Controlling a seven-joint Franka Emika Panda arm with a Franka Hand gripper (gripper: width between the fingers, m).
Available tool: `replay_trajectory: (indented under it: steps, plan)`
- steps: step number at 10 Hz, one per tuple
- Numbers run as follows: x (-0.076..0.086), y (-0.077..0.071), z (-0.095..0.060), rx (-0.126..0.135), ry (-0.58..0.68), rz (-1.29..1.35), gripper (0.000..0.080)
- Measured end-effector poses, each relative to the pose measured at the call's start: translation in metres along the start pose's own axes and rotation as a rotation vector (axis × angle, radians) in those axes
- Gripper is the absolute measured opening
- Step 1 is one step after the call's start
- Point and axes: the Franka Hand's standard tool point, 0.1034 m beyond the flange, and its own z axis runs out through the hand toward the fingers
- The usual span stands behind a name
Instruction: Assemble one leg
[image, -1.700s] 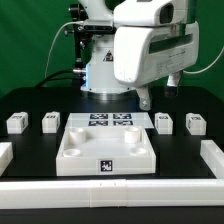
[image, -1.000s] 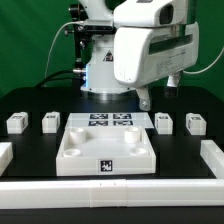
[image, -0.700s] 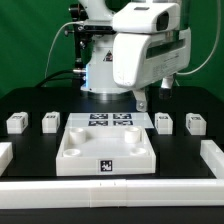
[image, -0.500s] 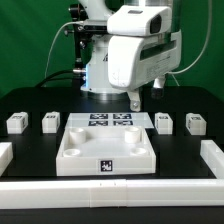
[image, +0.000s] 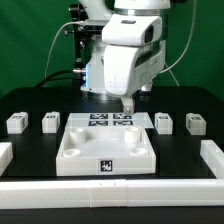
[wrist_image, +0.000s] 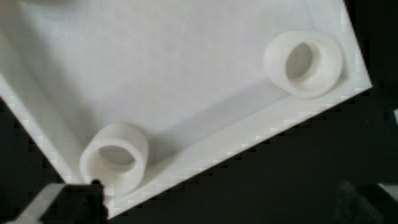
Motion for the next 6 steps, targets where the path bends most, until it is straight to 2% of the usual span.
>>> replay_trajectory:
  steps: [2, 3, 5, 6]
  plan:
    - [-0.001, 0.000, 0.001, -0.001, 0.000, -0.024, 0.0650]
    - [-0.004, -0.003, 0.003, -0.011, 0.006, -0.111, 0.0650]
    - [-0.016, -0.023, 0.013, -0.002, -0.009, -0.243, 0.0650]
    - [-0.023, -0.031, 0.020, 0.015, -0.015, -0.304, 0.0650]
